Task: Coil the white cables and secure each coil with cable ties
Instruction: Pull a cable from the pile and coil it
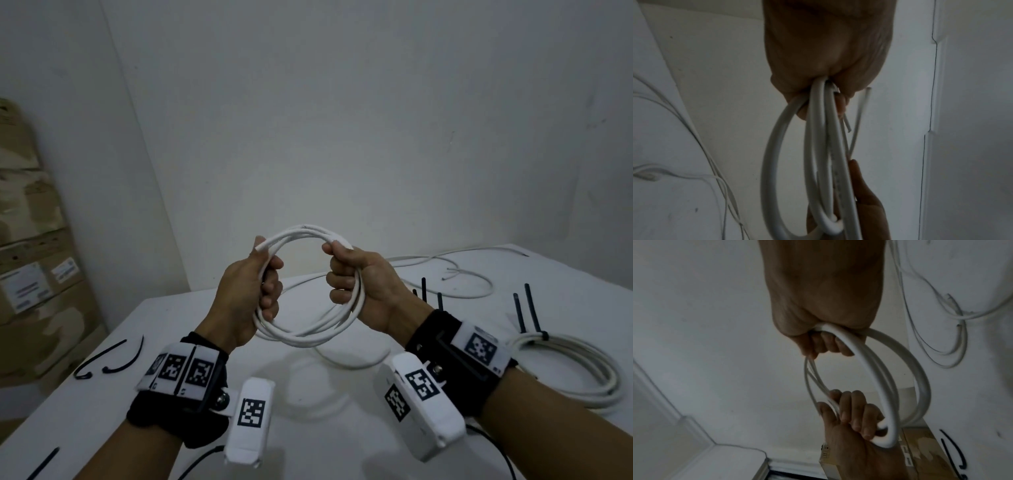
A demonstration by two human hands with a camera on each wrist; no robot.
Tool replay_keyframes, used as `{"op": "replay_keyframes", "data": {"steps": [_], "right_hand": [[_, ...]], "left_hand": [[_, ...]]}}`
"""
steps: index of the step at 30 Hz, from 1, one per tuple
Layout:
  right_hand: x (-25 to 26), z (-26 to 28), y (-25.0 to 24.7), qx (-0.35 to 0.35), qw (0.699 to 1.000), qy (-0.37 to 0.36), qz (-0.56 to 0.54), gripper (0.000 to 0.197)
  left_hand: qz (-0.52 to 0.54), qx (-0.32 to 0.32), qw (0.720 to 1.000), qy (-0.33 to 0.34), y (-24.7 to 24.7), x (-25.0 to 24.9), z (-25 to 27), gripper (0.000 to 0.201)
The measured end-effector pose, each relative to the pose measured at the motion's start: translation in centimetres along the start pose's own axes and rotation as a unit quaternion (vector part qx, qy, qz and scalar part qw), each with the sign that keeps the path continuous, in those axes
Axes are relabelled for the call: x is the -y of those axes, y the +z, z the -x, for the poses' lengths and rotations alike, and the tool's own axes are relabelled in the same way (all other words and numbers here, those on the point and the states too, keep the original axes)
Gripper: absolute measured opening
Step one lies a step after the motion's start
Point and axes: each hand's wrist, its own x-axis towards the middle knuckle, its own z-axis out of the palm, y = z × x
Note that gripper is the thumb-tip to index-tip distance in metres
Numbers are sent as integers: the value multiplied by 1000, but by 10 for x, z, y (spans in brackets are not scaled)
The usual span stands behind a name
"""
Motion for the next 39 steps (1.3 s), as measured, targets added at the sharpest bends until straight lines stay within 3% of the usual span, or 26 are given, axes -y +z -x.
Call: {"op": "replay_keyframes", "data": {"steps": [3,5,8,11,16,21,25,30,34,39], "right_hand": [[-4,-2,1,-83,993,-33,81,7],[-6,-1,2,-102,988,-49,109,5],[-5,2,1,-93,976,-85,178,10],[3,3,2,-67,970,-81,217,17],[8,3,3,-40,968,-91,231,13],[10,4,0,8,953,-63,297,17],[10,3,0,54,925,-57,372,21],[12,0,-3,62,892,-73,441,19],[7,-4,-8,85,882,-75,458,21],[-7,-3,-18,75,929,3,362,24]], "left_hand": [[2,10,1000,11,3,-3,4,70],[-40,-11,998,44,6,-2,5,69],[-99,-52,988,105,7,2,7,47],[-107,-55,987,110,5,6,7,43],[-110,-4,991,79,1,5,9,45],[-232,40,966,104,-5,-1,8,29],[-299,110,948,3,-6,-14,2,17],[-138,190,963,-134,-4,-7,7,25],[-101,105,980,-132,-4,-4,7,33],[-68,2,991,-113,-20,-1,-2,38]]}}
